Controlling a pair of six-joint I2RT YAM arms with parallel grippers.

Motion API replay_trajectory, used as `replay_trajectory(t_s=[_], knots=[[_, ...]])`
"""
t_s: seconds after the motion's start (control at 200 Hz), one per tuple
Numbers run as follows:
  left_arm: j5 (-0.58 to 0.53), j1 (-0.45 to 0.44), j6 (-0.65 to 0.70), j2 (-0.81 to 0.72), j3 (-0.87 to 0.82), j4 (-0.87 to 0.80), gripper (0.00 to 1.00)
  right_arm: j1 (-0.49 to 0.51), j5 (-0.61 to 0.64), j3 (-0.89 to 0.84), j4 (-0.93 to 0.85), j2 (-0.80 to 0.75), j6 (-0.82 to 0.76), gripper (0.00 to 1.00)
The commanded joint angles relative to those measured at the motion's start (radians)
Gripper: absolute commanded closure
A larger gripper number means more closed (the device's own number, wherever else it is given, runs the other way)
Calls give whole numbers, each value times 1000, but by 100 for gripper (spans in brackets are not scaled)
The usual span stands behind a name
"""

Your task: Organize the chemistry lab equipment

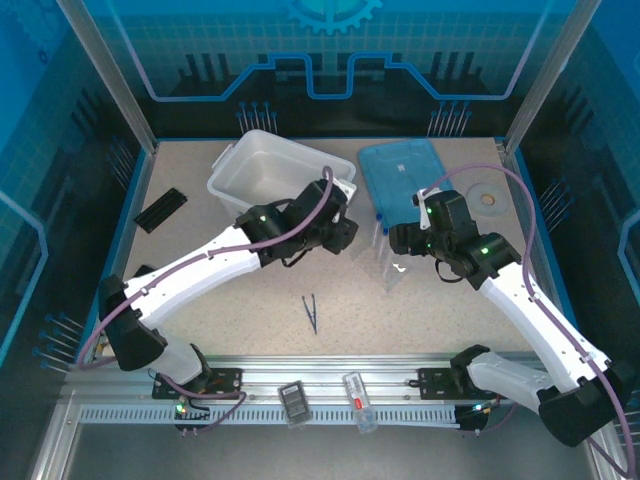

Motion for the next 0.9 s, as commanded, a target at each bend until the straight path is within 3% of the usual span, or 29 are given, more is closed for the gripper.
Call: replay_trajectory(t_s=[0.0,0.295,0.435,0.896], knots=[[6,85,48,-4,47,2,66,-10,-12,-7,8,-19,4,18],[12,281,101,74,105,36,66,-13,-16,-10,9,-28,5,18],[-29,321,132,135,126,69,66,-14,-23,-18,19,-25,8,18],[19,531,57,355,220,93,66,-24,-38,-13,17,-25,6,18]])
